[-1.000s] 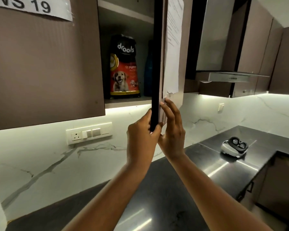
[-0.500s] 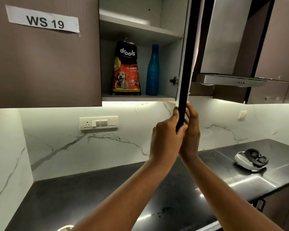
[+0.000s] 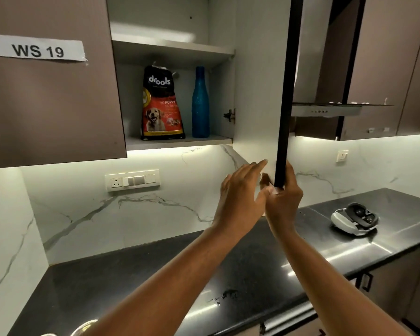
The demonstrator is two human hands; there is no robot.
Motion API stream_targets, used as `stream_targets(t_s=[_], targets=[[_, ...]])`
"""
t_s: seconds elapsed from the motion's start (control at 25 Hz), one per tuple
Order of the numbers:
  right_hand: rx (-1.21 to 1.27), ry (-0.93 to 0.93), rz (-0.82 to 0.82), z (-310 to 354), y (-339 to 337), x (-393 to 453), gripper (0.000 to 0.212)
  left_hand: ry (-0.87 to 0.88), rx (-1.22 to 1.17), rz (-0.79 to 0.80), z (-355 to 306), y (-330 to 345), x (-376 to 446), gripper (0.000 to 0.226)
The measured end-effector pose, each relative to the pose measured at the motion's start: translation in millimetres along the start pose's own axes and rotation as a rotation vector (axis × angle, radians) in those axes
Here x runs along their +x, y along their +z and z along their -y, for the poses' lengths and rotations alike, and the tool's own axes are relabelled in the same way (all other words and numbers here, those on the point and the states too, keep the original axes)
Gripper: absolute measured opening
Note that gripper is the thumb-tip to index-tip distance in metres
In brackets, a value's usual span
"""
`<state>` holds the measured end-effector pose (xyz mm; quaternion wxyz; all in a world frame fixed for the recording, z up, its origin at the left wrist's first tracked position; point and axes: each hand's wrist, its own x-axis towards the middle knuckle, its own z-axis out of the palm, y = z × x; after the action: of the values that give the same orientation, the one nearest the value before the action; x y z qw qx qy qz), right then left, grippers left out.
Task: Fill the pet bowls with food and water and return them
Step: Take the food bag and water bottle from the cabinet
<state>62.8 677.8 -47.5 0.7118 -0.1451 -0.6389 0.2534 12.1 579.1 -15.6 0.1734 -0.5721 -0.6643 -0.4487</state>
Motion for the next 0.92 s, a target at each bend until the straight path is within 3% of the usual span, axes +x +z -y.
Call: stream_targets(t_s=[0.28,0.48,0.64,0.8,0.92], targets=[[-0.021,0.177,-0.157,-22,-31,12,0.039,-0.036,0.076,0.018,14,12,1,0.060],[0.032,0.279,-0.173,-55,-49,2,0.034,-0.080,0.075,0.052,46,8,6,0.062],[0.206,0.629,-0.090,-73,-9,-26,0.050,-0.144,0.089,0.011,85,-9,13,0.061],[0.095,0.500,0.072,-71,59,-23,0.056,-0.213,0.124,-0.035,146,-39,36,0.063],[0.075,0.368,0.154,-77,117,-5,0.034,-0.240,0.130,-0.084,202,-63,62,0.061]])
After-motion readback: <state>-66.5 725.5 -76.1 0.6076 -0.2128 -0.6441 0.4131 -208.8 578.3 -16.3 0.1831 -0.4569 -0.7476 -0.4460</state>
